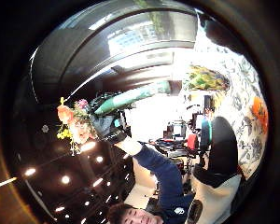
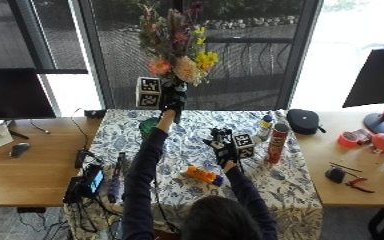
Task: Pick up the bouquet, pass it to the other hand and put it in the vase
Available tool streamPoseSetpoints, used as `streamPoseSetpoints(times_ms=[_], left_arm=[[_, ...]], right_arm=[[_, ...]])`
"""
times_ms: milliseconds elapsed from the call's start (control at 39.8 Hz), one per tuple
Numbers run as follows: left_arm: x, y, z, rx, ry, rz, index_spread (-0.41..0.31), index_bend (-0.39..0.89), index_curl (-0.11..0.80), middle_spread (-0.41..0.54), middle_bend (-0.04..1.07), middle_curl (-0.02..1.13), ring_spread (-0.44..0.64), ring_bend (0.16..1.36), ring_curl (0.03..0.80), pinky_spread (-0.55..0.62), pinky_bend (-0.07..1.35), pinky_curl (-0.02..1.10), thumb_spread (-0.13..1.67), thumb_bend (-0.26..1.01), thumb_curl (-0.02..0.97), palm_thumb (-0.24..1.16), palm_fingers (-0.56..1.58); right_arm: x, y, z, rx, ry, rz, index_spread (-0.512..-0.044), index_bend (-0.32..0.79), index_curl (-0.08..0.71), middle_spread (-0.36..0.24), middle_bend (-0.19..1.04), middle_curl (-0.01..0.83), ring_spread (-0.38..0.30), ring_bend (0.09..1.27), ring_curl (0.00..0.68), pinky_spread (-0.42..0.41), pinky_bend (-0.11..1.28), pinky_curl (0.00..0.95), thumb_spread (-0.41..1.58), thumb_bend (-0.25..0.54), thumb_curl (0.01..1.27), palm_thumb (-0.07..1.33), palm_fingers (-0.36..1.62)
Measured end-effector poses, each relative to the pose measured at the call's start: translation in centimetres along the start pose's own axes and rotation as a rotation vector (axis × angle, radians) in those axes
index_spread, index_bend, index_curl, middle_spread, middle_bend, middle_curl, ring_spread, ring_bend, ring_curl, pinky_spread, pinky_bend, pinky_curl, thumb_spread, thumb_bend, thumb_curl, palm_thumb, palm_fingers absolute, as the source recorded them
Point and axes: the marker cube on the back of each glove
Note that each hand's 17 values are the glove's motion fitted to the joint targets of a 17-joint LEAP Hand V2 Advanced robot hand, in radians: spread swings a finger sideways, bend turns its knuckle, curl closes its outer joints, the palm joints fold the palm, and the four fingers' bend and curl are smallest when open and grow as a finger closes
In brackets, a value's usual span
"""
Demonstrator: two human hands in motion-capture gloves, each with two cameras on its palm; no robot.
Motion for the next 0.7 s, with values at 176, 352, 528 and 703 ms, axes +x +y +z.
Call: streamPoseSetpoints(times_ms=[176,352,528,703], left_arm=[[1.1,-1.7,-2.2,0.048,-0.039,0.02,-0.265,0.2,0.568,-0.324,0.63,0.61,-0.33,0.71,0.47,-0.25,0.21,0.43,1.23,-0.01,0.345,0.8,1.16],[1.0,-3.3,-4.3,0.138,-0.053,0.013,-0.267,0.19,0.593,-0.329,0.61,0.63,-0.33,0.7,0.475,-0.25,0.21,0.45,1.23,-0.01,0.339,0.8,1.17],[-0.9,-5.0,-5.9,0.198,-0.064,-0.022,-0.268,0.18,0.613,-0.331,0.6,0.64,-0.33,0.7,0.478,-0.26,0.2,0.46,1.24,-0.01,0.334,0.8,1.16],[-4.3,-6.6,-7.1,0.231,-0.087,-0.065,-0.269,0.17,0.628,-0.332,0.59,0.64,-0.33,0.69,0.481,-0.26,0.2,0.47,1.24,-0.01,0.331,0.8,1.16]], right_arm=[[-0.8,0.8,-2.0,0.056,0.046,0.013,-0.315,0.11,0.409,-0.066,0.14,0.423,-0.007,0.2,0.399,0.2,0.36,0.441,0.96,-0.035,0.6,1.03,0.35],[0.7,0.7,-3.7,0.082,0.078,0.031,-0.332,0.12,0.356,-0.044,0.14,0.372,0.047,0.23,0.381,0.226,0.42,0.427,0.99,-0.026,0.58,0.99,0.27],[1.5,0.5,-4.5,0.087,0.062,0.045,-0.343,0.14,0.332,-0.027,0.16,0.346,0.078,0.25,0.371,0.237,0.45,0.416,1.01,-0.019,0.57,0.98,0.24],[2.1,0.5,-5.1,0.098,0.061,0.073,-0.345,0.15,0.319,-0.019,0.17,0.332,0.093,0.26,0.364,0.241,0.46,0.404,1.02,-0.017,0.56,0.98,0.24]])
